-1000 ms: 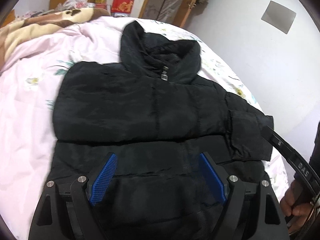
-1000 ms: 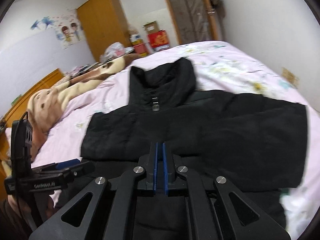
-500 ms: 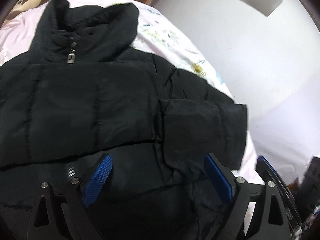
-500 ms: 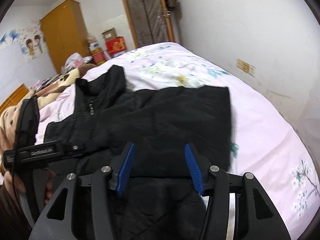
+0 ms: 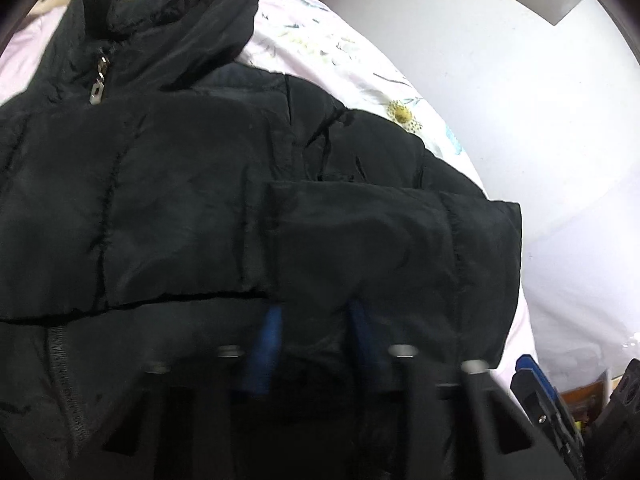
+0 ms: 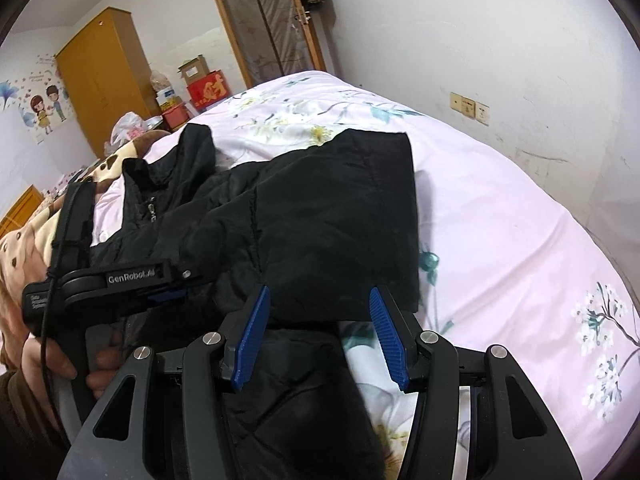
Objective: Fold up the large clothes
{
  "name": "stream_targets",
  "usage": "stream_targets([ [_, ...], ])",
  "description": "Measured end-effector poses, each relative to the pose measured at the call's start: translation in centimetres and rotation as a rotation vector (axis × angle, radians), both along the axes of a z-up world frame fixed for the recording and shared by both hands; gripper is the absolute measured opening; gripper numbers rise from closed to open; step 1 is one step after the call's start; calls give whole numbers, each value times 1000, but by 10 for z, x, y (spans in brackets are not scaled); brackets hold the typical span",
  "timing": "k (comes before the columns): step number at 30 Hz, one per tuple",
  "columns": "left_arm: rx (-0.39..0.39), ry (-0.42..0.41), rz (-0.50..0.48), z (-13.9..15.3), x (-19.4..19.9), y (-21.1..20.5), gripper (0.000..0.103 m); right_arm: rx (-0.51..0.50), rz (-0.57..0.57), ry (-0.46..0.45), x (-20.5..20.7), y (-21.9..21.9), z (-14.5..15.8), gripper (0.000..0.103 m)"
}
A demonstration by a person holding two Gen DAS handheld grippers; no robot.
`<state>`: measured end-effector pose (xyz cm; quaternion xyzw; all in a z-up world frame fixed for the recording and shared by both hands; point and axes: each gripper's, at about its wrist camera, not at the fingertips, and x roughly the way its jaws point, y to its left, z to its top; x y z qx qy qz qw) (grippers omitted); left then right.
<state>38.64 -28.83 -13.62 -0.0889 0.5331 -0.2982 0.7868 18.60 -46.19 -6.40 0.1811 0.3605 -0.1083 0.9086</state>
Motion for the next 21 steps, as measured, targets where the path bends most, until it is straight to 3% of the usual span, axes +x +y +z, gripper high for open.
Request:
stream_targets([
  [2, -5, -18, 13, 7, -4, 3, 13, 6, -17, 0, -1, -4, 0, 53],
  [5, -17, -81, 22, 28, -10, 9, 8, 0, -32, -4, -3, -6, 3, 53],
  [9, -84, -148, 23, 64, -16, 23, 7, -10, -50, -9, -3, -7, 8, 53],
  [15, -118, -247, 73, 111, -12, 57, 6, -22, -88, -33, -4, -6, 21, 53],
  [21, -138, -288, 169, 135, 6, 104, 6, -4, -108, -32, 10, -2, 28, 53],
])
